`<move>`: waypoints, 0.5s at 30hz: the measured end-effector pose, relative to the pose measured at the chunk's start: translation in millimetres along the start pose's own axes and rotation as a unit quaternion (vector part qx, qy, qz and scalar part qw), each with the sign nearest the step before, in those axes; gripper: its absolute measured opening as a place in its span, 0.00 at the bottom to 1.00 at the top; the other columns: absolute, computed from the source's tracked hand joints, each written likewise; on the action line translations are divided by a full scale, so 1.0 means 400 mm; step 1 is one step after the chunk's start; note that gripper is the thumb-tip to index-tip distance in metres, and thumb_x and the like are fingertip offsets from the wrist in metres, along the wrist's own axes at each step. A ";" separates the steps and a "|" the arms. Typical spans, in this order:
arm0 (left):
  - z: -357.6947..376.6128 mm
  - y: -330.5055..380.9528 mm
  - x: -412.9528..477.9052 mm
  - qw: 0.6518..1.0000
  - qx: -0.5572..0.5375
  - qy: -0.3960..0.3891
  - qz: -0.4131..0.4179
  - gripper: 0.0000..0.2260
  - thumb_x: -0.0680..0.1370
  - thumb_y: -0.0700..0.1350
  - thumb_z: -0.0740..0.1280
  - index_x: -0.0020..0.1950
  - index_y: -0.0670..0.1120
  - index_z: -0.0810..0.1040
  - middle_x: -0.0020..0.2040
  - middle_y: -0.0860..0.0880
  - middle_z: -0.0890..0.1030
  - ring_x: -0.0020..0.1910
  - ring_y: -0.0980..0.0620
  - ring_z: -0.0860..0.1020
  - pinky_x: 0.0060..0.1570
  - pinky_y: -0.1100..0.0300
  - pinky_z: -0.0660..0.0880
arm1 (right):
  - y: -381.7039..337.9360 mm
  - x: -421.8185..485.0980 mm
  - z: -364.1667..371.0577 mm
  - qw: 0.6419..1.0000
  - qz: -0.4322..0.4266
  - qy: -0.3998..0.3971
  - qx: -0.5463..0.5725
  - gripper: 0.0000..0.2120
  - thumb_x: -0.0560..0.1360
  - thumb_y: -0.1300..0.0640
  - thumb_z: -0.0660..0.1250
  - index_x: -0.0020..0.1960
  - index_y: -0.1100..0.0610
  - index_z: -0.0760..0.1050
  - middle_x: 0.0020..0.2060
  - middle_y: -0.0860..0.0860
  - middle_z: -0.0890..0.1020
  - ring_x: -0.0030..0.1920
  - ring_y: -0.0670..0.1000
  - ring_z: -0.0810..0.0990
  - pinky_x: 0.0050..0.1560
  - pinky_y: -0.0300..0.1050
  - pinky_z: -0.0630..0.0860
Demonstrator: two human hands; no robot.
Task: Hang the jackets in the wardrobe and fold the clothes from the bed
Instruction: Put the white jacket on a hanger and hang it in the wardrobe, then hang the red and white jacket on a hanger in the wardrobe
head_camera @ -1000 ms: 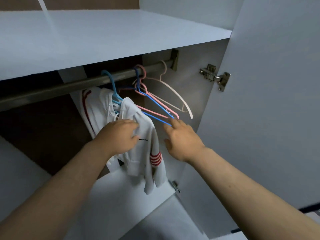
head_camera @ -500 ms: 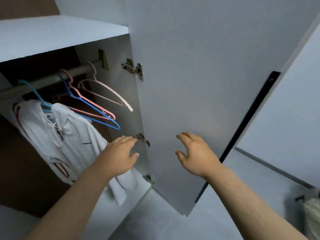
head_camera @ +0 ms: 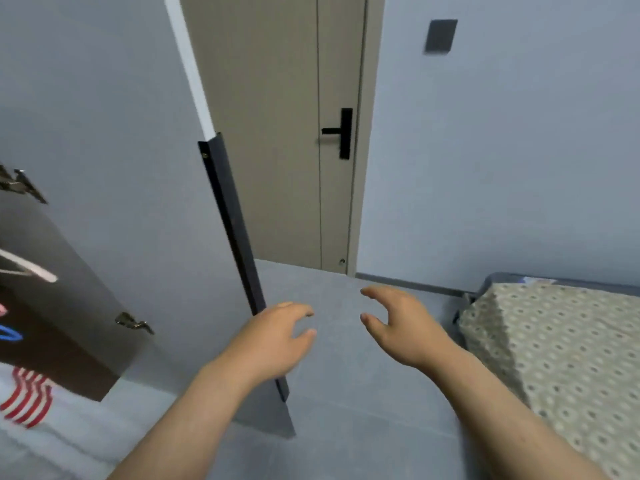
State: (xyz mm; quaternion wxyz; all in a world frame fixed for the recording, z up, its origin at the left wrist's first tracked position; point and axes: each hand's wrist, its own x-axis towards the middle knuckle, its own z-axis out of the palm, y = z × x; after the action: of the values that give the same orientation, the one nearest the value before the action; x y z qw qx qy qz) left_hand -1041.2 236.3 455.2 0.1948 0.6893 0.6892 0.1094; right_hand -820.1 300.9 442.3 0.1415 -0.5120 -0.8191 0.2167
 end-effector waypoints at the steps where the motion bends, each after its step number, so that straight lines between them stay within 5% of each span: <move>1: 0.017 0.047 0.025 0.999 -0.016 -0.022 0.021 0.19 0.82 0.54 0.62 0.73 0.55 0.70 0.72 0.57 0.70 0.69 0.56 0.70 0.67 0.59 0.67 | 0.039 -0.024 -0.025 1.000 0.026 0.012 0.010 0.23 0.81 0.49 0.63 0.74 0.51 0.68 0.71 0.47 0.73 0.71 0.49 0.69 0.69 0.43 0.65; 15: 0.229 0.654 0.415 0.933 0.083 -0.138 0.322 0.21 0.82 0.51 0.62 0.75 0.50 0.68 0.75 0.52 0.69 0.73 0.52 0.67 0.68 0.62 0.61 | 0.506 -0.371 -0.294 0.927 0.334 0.170 0.010 0.22 0.80 0.53 0.64 0.74 0.54 0.69 0.71 0.49 0.73 0.72 0.49 0.69 0.70 0.38 0.61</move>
State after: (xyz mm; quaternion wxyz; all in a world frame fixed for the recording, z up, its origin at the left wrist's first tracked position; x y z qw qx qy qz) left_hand -760.9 397.2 462.8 0.1841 0.8963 0.4032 0.0129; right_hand -544.7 269.2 441.7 0.2027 -0.7835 -0.5625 0.1692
